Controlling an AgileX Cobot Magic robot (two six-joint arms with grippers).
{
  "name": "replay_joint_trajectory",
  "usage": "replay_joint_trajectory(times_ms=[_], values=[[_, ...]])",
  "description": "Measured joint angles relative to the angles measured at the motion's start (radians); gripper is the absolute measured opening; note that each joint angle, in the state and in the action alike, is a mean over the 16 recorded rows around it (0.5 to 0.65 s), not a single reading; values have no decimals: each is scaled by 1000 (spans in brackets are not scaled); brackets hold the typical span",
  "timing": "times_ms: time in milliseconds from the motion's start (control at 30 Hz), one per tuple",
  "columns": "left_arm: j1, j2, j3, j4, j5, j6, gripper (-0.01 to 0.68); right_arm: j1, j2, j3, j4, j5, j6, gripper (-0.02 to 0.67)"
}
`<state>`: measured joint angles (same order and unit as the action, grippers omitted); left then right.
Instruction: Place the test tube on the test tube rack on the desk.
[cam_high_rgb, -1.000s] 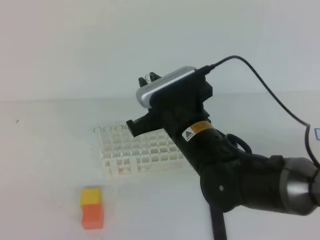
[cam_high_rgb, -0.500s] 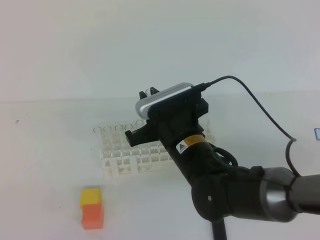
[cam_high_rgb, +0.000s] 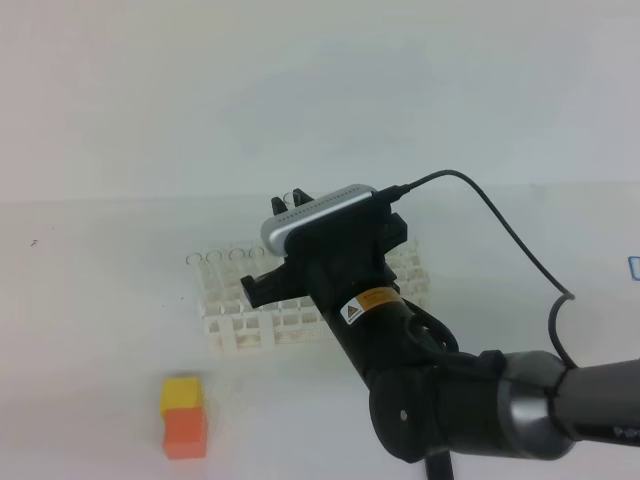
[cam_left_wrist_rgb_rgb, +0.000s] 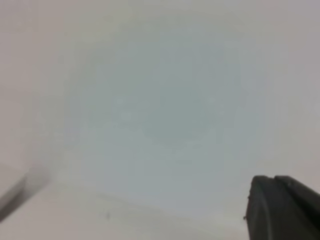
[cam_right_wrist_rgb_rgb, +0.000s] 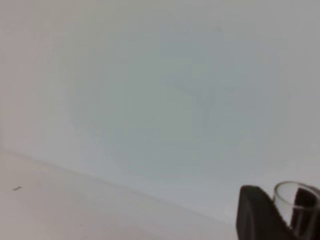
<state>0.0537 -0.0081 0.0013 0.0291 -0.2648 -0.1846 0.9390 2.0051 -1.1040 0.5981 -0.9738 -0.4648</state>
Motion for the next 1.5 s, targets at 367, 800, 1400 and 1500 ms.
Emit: replay_joint_trajectory(times_ms=[367,800,1400,1500], values=[[0,0,0,-43,450,16,-1,15,15,-1,31,-23,-32,125],[0,0,0,-35,610,44,-1,19,31,-1,64,-21,-36,125],[-22,0,0,-29,610,54,-1,19,72,-1,91,-44,11,125],[-31,0,0,-29,609,54,-1,19,79,-1,92,-47,14,124]])
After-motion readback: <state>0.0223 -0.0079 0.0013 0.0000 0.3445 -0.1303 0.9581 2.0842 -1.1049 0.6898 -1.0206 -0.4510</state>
